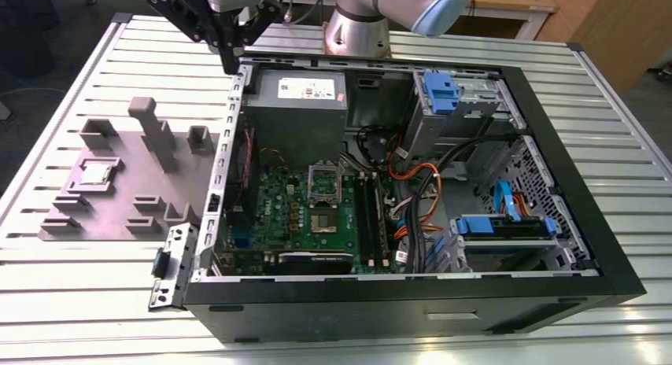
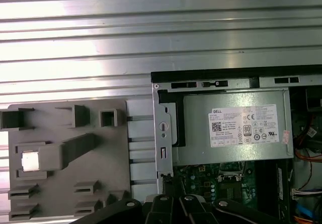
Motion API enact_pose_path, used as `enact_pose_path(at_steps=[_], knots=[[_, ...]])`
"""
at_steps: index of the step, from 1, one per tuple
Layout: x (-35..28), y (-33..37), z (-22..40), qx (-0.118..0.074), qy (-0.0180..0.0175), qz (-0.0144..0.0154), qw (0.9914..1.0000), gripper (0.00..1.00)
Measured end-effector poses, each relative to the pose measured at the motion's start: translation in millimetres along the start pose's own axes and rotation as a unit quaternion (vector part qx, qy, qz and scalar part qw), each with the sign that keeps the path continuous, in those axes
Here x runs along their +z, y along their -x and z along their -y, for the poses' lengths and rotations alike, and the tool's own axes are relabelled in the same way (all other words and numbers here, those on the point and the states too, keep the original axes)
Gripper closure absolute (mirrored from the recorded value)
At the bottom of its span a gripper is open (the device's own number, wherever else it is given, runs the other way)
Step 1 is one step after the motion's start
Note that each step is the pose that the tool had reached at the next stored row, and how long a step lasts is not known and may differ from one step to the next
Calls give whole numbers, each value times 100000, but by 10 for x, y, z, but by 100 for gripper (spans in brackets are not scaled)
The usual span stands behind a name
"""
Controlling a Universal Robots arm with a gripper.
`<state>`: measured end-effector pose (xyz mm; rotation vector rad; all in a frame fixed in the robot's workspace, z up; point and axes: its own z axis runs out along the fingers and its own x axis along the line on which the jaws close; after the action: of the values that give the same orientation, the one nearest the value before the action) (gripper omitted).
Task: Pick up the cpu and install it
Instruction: 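Reach for the cpu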
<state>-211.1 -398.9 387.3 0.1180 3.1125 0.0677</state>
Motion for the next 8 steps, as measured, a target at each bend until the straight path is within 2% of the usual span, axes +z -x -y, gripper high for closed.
enact_pose_path(at_steps=[8], knots=[[-1, -48, 4, -2, 0, -1, 100000, 89]])
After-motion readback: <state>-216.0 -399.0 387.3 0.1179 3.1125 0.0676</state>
